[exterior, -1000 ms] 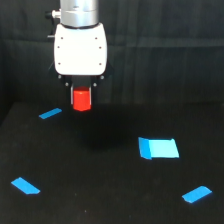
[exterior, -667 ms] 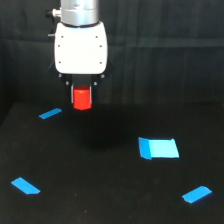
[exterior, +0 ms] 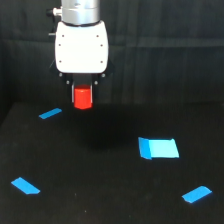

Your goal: Pick up the red object from the table

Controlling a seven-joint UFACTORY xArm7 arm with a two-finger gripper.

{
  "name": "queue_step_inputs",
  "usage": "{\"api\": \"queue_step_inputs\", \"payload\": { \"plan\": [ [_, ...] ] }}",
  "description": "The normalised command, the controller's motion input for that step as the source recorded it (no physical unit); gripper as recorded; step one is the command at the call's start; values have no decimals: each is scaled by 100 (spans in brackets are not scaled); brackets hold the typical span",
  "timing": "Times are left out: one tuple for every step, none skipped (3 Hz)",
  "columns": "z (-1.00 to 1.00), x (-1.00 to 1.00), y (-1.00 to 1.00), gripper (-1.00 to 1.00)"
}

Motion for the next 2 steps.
{"api": "queue_step_inputs", "payload": {
  "plan": [
    [14, 0, 4, -100],
    [16, -1, 1, -97]
  ]
}}
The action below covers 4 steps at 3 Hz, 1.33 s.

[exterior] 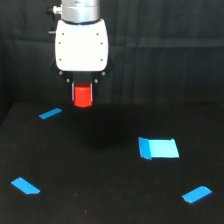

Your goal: Pick up the red object from the table

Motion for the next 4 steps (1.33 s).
{"api": "queue_step_inputs", "payload": {
  "plan": [
    [9, 4, 7, -95],
    [5, 11, 2, -100],
    [10, 5, -2, -100],
    [12, 1, 3, -100]
  ]
}}
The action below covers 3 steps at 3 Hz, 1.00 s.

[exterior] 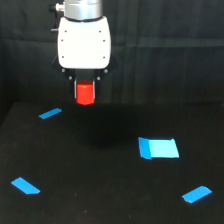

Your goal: Pick up the red object from the table

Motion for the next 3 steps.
{"api": "queue_step_inputs", "payload": {
  "plan": [
    [4, -1, -5, -99],
    [4, -5, 5, -96],
    [11, 4, 5, -100]
  ]
}}
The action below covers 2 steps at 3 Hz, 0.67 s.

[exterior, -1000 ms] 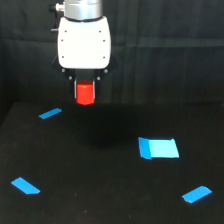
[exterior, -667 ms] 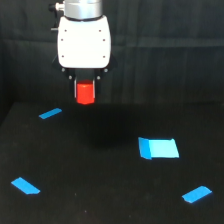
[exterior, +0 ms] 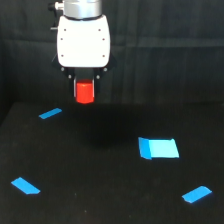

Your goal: Pick up the red object from the table

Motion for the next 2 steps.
{"api": "queue_step_inputs", "payload": {
  "plan": [
    [2, 2, 2, -100],
    [4, -2, 6, -93]
  ]
}}
